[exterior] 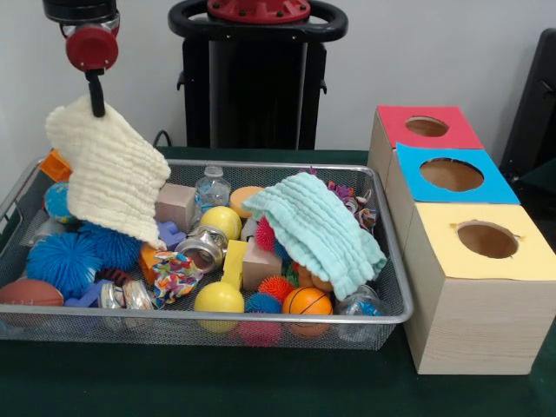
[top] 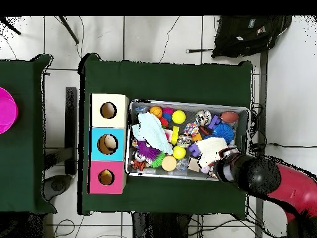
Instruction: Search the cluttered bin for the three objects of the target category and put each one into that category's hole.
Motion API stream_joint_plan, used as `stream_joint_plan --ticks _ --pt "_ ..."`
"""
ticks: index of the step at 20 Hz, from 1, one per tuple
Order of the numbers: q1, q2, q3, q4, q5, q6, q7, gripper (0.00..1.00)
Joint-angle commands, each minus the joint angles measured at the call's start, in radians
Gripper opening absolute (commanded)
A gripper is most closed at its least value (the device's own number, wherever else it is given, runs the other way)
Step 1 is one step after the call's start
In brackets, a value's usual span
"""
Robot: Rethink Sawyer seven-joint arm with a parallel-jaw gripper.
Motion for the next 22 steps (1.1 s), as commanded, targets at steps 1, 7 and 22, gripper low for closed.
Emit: stream_joint_plan --ticks 1,7,22 --pt "-0.016 0.026 0.118 0.012 -0.048 0.086 -0.303 0.00" --pt "-0.011 0.054 0.133 0.037 -0.081 -0.001 -0.268 0.00" --pt "-0.015 0.106 0.122 0.062 -0.219 -0.074 -0.221 0.00"
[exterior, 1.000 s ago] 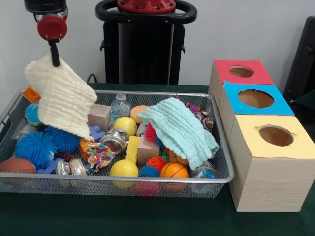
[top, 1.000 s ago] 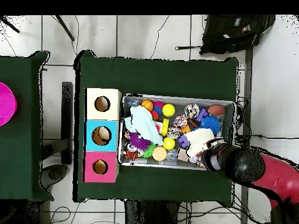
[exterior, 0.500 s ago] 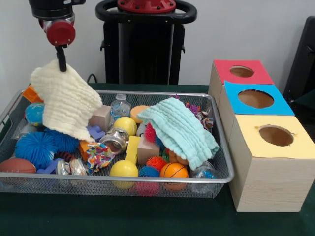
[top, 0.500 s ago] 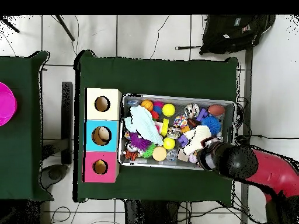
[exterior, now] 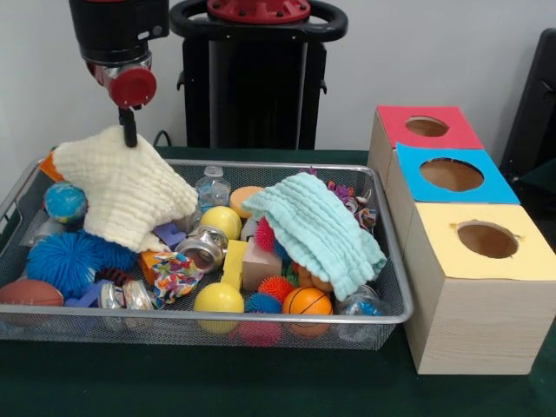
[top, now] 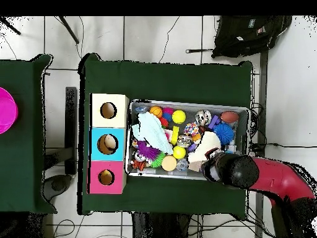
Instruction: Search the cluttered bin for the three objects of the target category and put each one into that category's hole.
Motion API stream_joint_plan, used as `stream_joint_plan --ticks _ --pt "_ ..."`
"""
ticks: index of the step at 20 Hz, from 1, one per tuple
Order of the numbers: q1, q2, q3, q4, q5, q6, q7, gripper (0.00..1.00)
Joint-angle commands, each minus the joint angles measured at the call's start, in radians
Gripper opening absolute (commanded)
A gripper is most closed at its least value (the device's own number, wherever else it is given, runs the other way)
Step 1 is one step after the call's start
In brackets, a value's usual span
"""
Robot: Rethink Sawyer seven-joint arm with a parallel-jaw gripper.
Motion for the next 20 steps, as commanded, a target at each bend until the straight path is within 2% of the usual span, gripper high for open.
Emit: stream_joint_plan --ticks 1,10,11,14,20 --pt "-0.035 0.010 0.060 0.065 -0.066 -0.048 -0.220 0.00" --pt "-0.087 0.040 0.090 0.088 -0.095 -0.078 -0.223 0.00" --pt "-0.090 0.043 0.091 0.087 -0.096 -0.081 -0.216 1.00" --pt "-0.102 0.067 0.109 0.071 -0.090 -0.070 -0.224 1.00" --pt "-0.079 0.103 0.092 0.018 -0.116 -0.065 -0.199 1.00"
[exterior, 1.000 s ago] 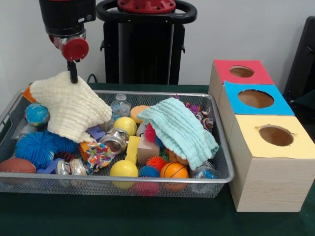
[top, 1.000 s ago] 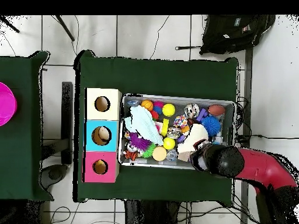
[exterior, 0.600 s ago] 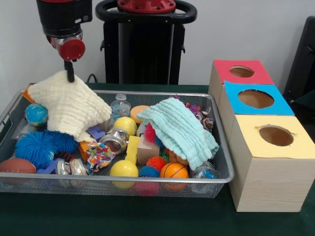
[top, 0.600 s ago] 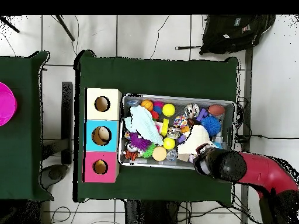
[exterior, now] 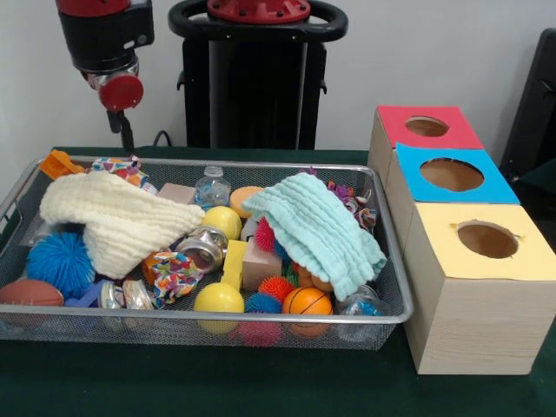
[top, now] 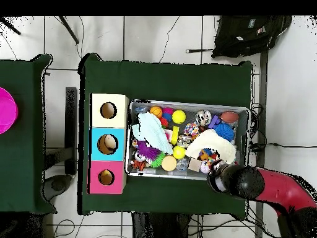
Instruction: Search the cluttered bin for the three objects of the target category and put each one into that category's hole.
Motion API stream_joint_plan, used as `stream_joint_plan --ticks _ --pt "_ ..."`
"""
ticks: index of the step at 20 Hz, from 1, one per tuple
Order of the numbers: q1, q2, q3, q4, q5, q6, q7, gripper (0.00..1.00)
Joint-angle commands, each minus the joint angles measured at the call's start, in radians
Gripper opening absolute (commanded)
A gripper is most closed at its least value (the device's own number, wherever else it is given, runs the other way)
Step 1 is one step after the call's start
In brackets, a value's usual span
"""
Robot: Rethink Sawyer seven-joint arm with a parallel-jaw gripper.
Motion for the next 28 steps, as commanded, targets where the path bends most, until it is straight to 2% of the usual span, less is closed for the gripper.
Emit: stream_joint_plan --ticks 1,12,17,24,28 --pt "0.009 0.089 0.081 -0.049 -0.072 -0.066 -0.204 1.00" --pt "0.023 0.289 0.074 -0.229 -0.165 -0.119 -0.198 1.00" --pt "0.043 0.329 0.039 -0.282 -0.206 -0.158 -0.141 1.00" --pt "0.041 0.319 0.032 -0.279 -0.157 -0.152 -0.074 1.00" --pt "0.016 0.328 0.042 -0.268 -0.142 -0.166 -0.079 1.00"
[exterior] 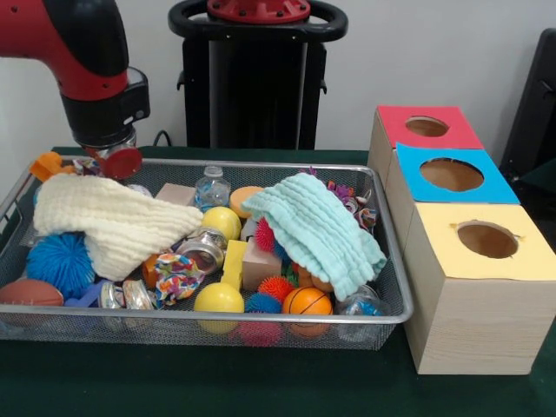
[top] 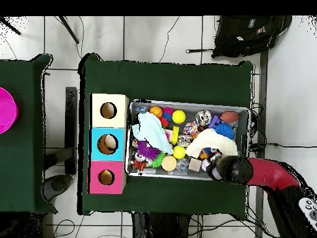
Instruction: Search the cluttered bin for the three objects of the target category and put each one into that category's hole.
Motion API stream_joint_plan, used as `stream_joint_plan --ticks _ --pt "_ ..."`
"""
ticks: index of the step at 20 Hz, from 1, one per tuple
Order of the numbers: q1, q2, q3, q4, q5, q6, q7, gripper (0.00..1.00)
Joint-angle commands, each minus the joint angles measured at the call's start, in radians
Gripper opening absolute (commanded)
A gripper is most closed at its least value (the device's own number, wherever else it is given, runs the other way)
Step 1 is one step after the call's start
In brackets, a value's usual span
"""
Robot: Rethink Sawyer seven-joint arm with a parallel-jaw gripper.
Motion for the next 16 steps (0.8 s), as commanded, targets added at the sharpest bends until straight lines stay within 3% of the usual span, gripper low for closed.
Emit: stream_joint_plan --ticks 1,14,16 --pt "-0.002 0.078 0.057 -0.084 0.002 -0.108 -0.082 1.00" --pt "-0.029 0.026 0.082 -0.055 0.068 -0.047 -0.108 1.00" --pt "-0.010 0.025 0.069 -0.067 0.050 -0.091 -0.080 1.00"
